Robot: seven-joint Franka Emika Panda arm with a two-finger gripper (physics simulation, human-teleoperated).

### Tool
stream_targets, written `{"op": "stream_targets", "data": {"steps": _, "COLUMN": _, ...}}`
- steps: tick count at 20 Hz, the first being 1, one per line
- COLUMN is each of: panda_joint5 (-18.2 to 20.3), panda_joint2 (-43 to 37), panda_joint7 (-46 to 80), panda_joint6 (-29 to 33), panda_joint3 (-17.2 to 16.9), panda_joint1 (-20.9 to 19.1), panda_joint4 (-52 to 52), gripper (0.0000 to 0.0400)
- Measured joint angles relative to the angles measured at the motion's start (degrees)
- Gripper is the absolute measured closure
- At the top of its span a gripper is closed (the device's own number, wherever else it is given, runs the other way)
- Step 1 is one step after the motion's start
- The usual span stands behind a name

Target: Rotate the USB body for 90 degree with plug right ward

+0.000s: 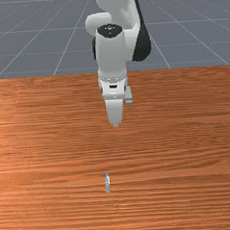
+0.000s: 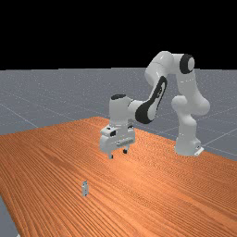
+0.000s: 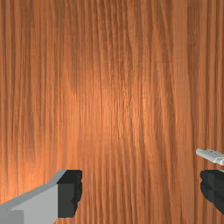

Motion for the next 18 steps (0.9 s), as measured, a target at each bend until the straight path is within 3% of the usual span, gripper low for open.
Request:
{"op": "stream_targets", "data": {"steps": 1, "panda_joint5": 0.00, "panda_joint2": 0.00, "panda_joint7": 0.00, "panda_joint6": 0.00, "panda_joint3": 0.00, "panda_joint1": 0.00, "panda_joint4": 0.00, "gripper": 0.0157}}
{"op": "stream_targets", "data": {"steps": 2, "panda_joint5": 0.00, "panda_joint2": 0.00, "panda_joint7": 0.00, "panda_joint6": 0.00, "panda_joint3": 0.00, "panda_joint1": 0.00, "panda_joint4": 0.00, "gripper": 0.0252}}
{"op": "stream_targets", "data": {"steps": 4, "panda_joint5": 0.00, "panda_joint2": 0.00, "panda_joint7": 0.00, "panda_joint6": 0.00, "panda_joint3": 0.00, "panda_joint1": 0.00, "panda_joint4": 0.00, "gripper": 0.0346}}
{"op": "stream_targets", "data": {"steps": 5, "panda_joint5": 0.00, "panda_joint2": 0.00, "panda_joint7": 0.00, "panda_joint6": 0.00, "panda_joint3": 0.00, "panda_joint1": 0.00, "panda_joint4": 0.00, "gripper": 0.0367}}
{"op": "stream_targets", "data": {"steps": 6, "panda_joint5": 0.19, "panda_joint2": 3.42, "panda_joint7": 1.60, "panda_joint6": -10.05, "panda_joint3": 0.26, "panda_joint1": 0.54, "panda_joint4": 6.89, "gripper": 0.0380}}
{"op": "stream_targets", "data": {"steps": 7, "panda_joint5": 0.15, "panda_joint2": 5.24, "panda_joint7": 3.12, "panda_joint6": -14.23, "panda_joint3": 0.67, "panda_joint1": 1.57, "panda_joint4": 10.29, "gripper": 0.0388}}
{"op": "stream_targets", "data": {"steps": 9, "panda_joint5": 0.26, "panda_joint2": 6.68, "panda_joint7": 5.97, "panda_joint6": -17.05, "panda_joint3": 1.60, "panda_joint1": 3.63, "panda_joint4": 12.95, "gripper": 0.0395}}
{"op": "stream_targets", "data": {"steps": 10, "panda_joint5": -0.46, "panda_joint2": 1.94, "panda_joint7": 6.43, "panda_joint6": -4.54, "panda_joint3": 1.64, "panda_joint1": 4.40, "panda_joint4": 3.78, "gripper": 0.0397}}
{"op": "stream_targets", "data": {"steps": 11, "panda_joint5": -0.45, "panda_joint2": 2.11, "panda_joint7": 6.41, "panda_joint6": -4.78, "panda_joint3": 1.71, "panda_joint1": 4.53, "panda_joint4": 4.08, "gripper": 0.0398}}
{"op": "stream_targets", "data": {"steps": 13, "panda_joint5": -4.06, "panda_joint2": 1.92, "panda_joint7": 8.30, "panda_joint6": -4.76, "panda_joint3": 0.08, "panda_joint1": 5.64, "panda_joint4": 3.79, "gripper": 0.0399}}
{"op": "stream_targets", "data": {"steps": 14, "panda_joint5": -1.21, "panda_joint2": 1.61, "panda_joint7": -0.18, "panda_joint6": -4.04, "panda_joint3": 1.76, "panda_joint1": 2.81, "panda_joint4": 3.20, "gripper": 0.0400}}
{"op": "stream_targets", "data": {"steps": 18, "panda_joint5": -0.75, "panda_joint2": 1.53, "panda_joint7": -7.35, "panda_joint6": -3.96, "panda_joint3": 0.18, "panda_joint1": -1.86, "panda_joint4": 3.10, "gripper": 0.0400}}
